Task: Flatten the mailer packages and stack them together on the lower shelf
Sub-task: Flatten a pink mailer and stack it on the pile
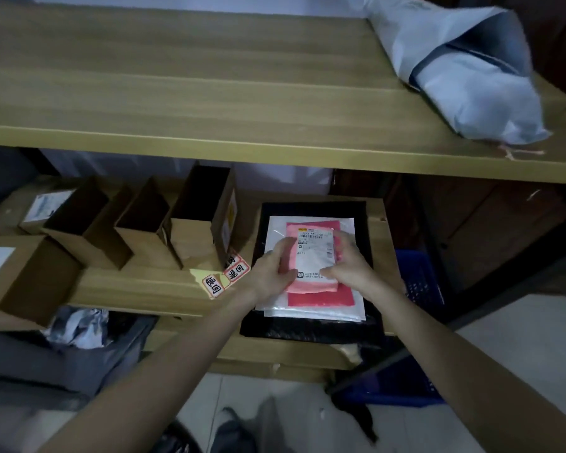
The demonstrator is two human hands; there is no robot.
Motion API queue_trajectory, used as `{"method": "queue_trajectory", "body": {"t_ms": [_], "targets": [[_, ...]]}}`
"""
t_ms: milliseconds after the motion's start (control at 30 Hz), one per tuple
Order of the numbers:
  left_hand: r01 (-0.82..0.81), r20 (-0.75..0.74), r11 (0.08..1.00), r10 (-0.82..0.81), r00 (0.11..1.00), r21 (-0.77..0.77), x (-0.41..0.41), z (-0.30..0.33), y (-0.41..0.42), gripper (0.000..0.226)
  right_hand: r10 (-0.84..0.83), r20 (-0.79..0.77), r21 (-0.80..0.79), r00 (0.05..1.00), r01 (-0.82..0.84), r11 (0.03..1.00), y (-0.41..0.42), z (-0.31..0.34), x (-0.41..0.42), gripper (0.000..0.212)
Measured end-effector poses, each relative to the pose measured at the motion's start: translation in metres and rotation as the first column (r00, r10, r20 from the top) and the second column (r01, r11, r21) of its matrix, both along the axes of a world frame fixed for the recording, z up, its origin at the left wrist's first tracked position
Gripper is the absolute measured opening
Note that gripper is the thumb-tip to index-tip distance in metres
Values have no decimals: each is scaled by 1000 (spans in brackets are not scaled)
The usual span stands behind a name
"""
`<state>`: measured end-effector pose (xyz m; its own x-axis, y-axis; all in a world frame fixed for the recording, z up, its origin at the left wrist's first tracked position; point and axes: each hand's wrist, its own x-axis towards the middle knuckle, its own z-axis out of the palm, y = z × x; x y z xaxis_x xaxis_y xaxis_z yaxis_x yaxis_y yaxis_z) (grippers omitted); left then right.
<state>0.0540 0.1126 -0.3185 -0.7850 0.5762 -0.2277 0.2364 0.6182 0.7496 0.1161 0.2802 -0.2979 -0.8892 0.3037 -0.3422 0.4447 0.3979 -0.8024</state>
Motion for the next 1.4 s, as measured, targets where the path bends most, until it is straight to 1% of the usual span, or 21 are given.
{"method": "queue_trajectory", "body": {"t_ms": [33, 67, 100, 133, 167, 200, 233, 267, 300, 367, 433, 533, 667, 767, 867, 967, 1100, 1200, 1300, 1400], "targets": [[37, -26, 998, -39, 999, -56, -1, -6, 0, 70, 29, 16, 58, 999, -30, 998, -1, -4, 0, 82], [77, -63, 986, -87, 994, -149, -1, -10, -1, 72, 60, 34, 121, 998, -64, 991, -1, -7, 1, 78], [103, -130, 958, -142, 981, -269, 0, -13, 0, 73, 99, 44, 215, 994, -106, 971, -1, -11, 2, 74], [109, -215, 917, -204, 955, -385, 1, -14, 0, 74, 142, 67, 344, 988, -157, 926, 0, -15, 3, 71], [103, -301, 879, -267, 915, -466, 1, -15, 1, 74, 192, 102, 471, 976, -217, 855, 0, -18, 5, 70], [103, -364, 854, -322, 874, -509, 0, -14, 1, 75, 241, 147, 561, 959, -282, 778, 1, -21, 6, 70], [121, -389, 838, -369, 844, -531, -2, -16, 0, 75, 276, 187, 603, 943, -332, 726, 2, -22, 7, 70], [152, -376, 821, -406, 833, -550, -5, -17, 0, 76, 292, 222, 611, 930, -366, 702, 3, -22, 6, 70], [181, -338, 806, -426, 840, -564, -9, -19, -1, 76, 303, 242, 613, 922, -388, 689, 3, -22, 5, 70], [216, -243, 774, -430, 869, -595, -15, -21, 0, 77, 312, 268, 618, 911, -411, 671, 4, -21, 4, 69], [229, -190, 753, -424, 885, -616, -17, -20, 3, 78, 319, 284, 612, 904, -427, 666, 5, -20, 2, 70], [228, -187, 772, -408, 894, -594, -18, -16, 3, 81, 329, 298, 582, 896, -443, 682, 8, -15, 0, 76], [203, -309, 828, -407, 860, -523, -16, 1, -9, 83, 346, 246, 587, 905, -424, 690, 14, -4, 6, 86], [185, -362, 835, -411, 837, -518, -15, 22, -20, 88, 364, 178, 628, 914, -390, 674, 17, 12, 13, 85], [164, -435, 851, -409, 802, -499, -13, 47, -32, 86, 389, 131, 680, 912, -369, 634, 16, 35, 20, 82], [148, -513, 870, -407, 756, -471, -6, 70, -44, 81, 423, 77, 667, 903, -362, 652, 9, 62, 29, 77], [135, -610, 907, -373, 699, -400, 15, 104, -61, 77, 504, 34, 680, 863, -390, 622, -12, 106, 49, 69], [136, -687, 926, -353, 635, -351, 38, 129, -80, 72, 563, -45, 697, 825, -377, 610, -29, 141, 69, 62], [198, -752, 950, -312, 580, -241, 59, 160, -103, 60, 610, -123, 711, 783, -359, 605, -45, 176, 90, 51], [282, -823, 947, -281, 493, -154, 74, 195, -128, 44, 651, -223, 702, 726, -344, 624, -65, 211, 106, 40]]}}
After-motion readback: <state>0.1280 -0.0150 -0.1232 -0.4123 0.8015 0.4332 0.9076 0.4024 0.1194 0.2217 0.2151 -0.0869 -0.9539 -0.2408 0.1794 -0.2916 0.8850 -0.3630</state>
